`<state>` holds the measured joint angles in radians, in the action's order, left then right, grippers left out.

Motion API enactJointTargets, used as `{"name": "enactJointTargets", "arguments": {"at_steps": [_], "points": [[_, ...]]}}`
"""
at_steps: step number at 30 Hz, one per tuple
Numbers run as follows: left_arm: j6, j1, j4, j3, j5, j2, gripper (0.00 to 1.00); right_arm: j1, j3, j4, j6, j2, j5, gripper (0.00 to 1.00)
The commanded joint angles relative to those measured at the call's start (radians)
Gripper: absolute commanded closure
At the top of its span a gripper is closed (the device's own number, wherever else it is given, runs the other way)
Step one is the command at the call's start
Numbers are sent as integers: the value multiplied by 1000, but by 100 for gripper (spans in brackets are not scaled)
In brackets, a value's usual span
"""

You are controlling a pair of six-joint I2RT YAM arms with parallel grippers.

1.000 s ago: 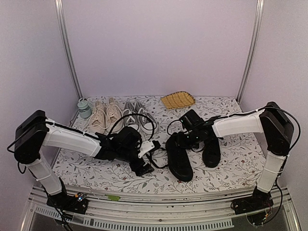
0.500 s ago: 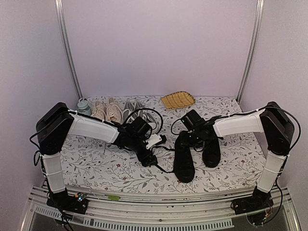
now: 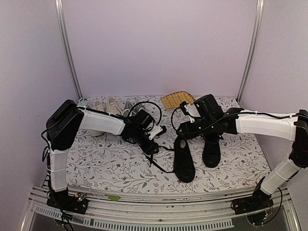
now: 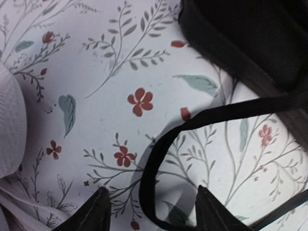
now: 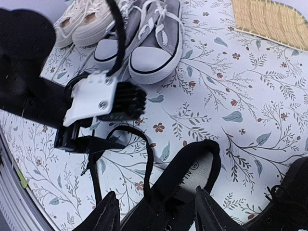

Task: Tie the shoes
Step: Pick up the shoelace from the center of the board.

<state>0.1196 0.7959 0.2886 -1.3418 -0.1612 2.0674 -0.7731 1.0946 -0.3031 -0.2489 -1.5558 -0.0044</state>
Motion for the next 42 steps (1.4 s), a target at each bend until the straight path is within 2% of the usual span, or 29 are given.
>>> {"name": "enactJointTargets", "arguments": {"at_steps": [1,2,3,5,6,7,10,13,18,22,28,42], "points": [[-14,-6,93,-28,43,61,43,-28,-34,-41,180,51,-105,46],[-11,-6,95,-24,53,63,47,-38,-28,-51,199,56,-113,46],[-9,-6,98,-19,64,62,56,-50,-21,-59,208,60,-125,46],[-10,-6,104,-12,83,51,80,-83,-3,-69,236,56,-160,46],[-15,-7,100,-4,85,36,97,-103,5,-70,255,47,-178,46],[-21,-7,87,17,85,14,100,-130,11,-70,280,36,-195,46],[-45,-8,-10,87,81,-81,100,-232,37,-95,349,-46,-212,46],[-55,-12,-111,156,109,-185,100,-297,123,-208,425,-202,-199,45],[-28,-14,-165,191,118,-236,100,-330,332,-412,526,-469,-177,43],[-24,-15,-149,184,123,-227,100,-330,420,-482,544,-590,-144,42],[-13,-15,-145,184,108,-226,100,-330,437,-538,511,-634,-103,42],[0,-15,-134,165,103,-216,100,-329,604,-678,554,-516,-54,40]]}}
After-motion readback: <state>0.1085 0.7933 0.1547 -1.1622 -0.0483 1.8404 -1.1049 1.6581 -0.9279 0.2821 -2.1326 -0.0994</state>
